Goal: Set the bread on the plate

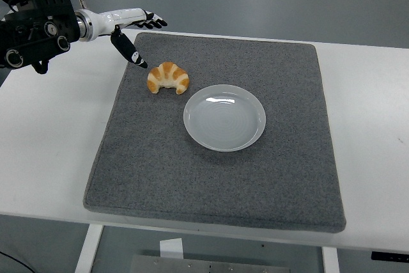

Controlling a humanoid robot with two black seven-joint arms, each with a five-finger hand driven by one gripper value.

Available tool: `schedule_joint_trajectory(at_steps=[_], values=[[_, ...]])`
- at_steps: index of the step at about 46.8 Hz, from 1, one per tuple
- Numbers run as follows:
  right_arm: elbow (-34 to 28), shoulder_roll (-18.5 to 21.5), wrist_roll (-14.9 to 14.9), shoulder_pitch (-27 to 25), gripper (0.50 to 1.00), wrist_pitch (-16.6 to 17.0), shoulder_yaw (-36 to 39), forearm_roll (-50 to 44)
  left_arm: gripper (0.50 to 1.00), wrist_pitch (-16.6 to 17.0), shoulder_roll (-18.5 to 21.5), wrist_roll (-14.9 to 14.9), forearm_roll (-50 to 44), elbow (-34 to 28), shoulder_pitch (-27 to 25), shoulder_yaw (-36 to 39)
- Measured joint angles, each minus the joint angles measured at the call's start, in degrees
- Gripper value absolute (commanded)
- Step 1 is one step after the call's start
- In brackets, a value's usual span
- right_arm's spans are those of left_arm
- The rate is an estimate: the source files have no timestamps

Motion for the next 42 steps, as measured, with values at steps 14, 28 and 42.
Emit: schedule_joint_trajectory(at_steps=[14,28,42], values=[[0.00,0.00,0.00,0.00,0.952,0.00,0.00,0.00,0.979,0.87,-3.07,3.78,-6.25,0.43,2.06,0.01],[0.00,0.00,-0.01,0.00,0.952,0.00,0.00,0.00,0.975,2.24,-5.88,5.51,-8.70,1.52,3.46,-0.08],[0.00,0.00,-0.01,0.00,0.952,0.00,0.00,0.00,0.960,3.77,-8.48,5.69,-8.56,3.21,4.90,0.18]])
